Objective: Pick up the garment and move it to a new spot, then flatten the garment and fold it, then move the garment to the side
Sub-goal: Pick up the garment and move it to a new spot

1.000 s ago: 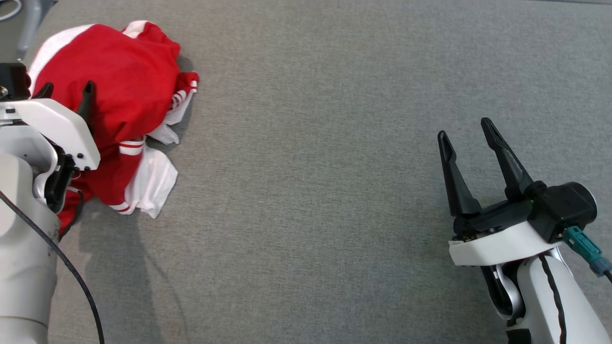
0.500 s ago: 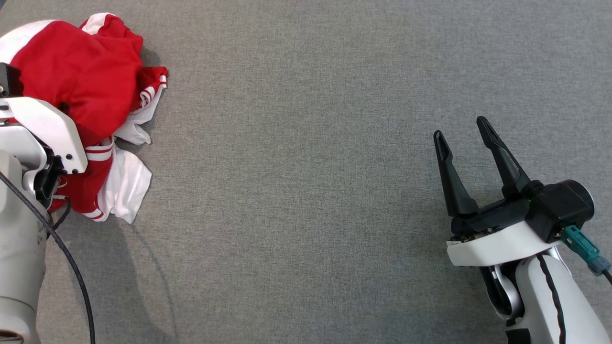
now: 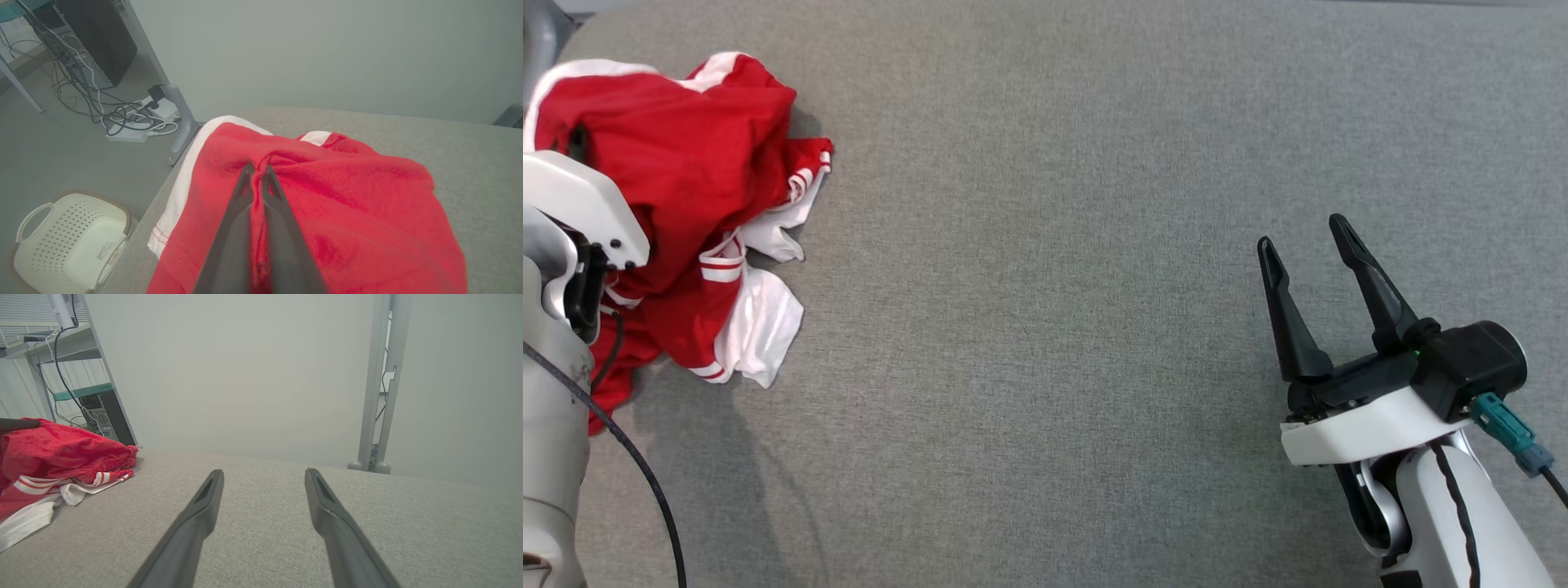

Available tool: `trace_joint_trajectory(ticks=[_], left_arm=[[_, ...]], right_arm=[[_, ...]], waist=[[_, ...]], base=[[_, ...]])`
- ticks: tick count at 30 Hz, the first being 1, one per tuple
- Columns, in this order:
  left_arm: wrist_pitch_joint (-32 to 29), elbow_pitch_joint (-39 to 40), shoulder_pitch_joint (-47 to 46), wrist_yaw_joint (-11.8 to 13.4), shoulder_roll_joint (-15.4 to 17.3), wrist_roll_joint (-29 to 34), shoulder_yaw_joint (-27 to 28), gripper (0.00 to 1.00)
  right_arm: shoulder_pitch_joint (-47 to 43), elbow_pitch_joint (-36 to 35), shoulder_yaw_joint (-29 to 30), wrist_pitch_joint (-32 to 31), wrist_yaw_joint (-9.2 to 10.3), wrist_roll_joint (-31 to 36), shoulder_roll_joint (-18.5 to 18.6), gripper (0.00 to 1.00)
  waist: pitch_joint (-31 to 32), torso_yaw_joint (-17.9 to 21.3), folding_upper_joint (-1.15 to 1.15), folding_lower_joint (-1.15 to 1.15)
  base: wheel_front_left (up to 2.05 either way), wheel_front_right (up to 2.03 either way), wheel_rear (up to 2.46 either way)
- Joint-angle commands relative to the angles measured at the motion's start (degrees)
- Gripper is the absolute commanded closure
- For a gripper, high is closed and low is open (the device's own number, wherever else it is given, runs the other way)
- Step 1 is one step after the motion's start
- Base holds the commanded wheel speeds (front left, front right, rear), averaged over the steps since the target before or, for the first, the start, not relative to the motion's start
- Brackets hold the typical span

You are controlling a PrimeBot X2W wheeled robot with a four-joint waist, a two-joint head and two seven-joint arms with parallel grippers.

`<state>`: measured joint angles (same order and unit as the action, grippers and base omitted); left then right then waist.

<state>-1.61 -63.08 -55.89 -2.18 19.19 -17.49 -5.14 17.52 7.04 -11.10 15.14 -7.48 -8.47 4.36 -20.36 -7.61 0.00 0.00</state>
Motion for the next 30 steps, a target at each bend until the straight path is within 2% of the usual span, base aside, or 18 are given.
trace_joint_trajectory(ticks=[1, 8, 11, 13, 15, 19, 24, 30], left_arm=[[2.6, 0.7, -0.9, 0.3, 0.1, -0.5, 0.5, 1.00], [13.6, 4.0, -1.2, 0.5, -0.6, -1.5, 1.4, 1.00], [16.5, 9.0, -0.3, -0.3, -1.4, -1.7, 2.0, 1.00], [16.8, 13.4, 0.4, -0.7, -1.9, -2.0, 2.8, 1.00], [16.9, 21.1, 1.8, -0.6, -2.4, -1.2, 4.3, 1.00], [16.7, 32.2, 6.2, -0.9, -5.3, 0.1, 5.5, 1.00], [16.7, 39.0, 9.7, -1.8, -7.8, 0.9, 5.1, 1.00], [16.7, 43.8, 14.4, -3.4, -12.1, 0.7, 0.5, 1.00]], right_arm=[[-0.7, 0.2, 0.3, 0.1, -0.03, 0.0, 0.1, 0.00], [-1.9, 1.2, 0.9, 0.1, -0.03, -0.1, -0.5, 0.00], [-2.9, 1.8, 1.4, 0.1, -0.02, -0.4, -0.8, 0.00], [-3.4, 2.0, 1.7, 0.1, -0.03, -0.4, -1.0, 0.00], [-3.7, 2.1, 2.0, 0.1, -0.02, -0.5, -1.1, 0.00], [-4.3, 2.0, 3.2, 0.1, -0.02, -0.6, -1.3, 0.00], [-5.1, 1.9, 4.0, 0.1, -0.02, -1.1, -1.4, 0.00], [-6.0, 1.4, 6.0, 0.1, -0.02, -1.3, -1.3, 0.00]], waist=[[1.3, -0.3, 0.00, 0.00], [5.9, -1.2, 0.00, 0.00], [8.9, -1.7, 0.00, 0.00], [10.5, -2.0, 0.00, 0.00], [11.7, -2.1, 0.00, 0.00], [13.9, -2.1, 0.00, 0.00], [16.0, -1.4, 0.00, 0.00], [18.7, 2.0, 0.00, 0.00]], base=[[0.00, 0.00, 0.00], [0.00, 0.00, 0.00], [0.00, 0.00, 0.00], [0.00, 0.00, 0.00], [0.00, 0.00, 0.00], [0.00, 0.00, 0.00], [0.00, 0.00, 0.00], [0.00, 0.00, 0.00]])
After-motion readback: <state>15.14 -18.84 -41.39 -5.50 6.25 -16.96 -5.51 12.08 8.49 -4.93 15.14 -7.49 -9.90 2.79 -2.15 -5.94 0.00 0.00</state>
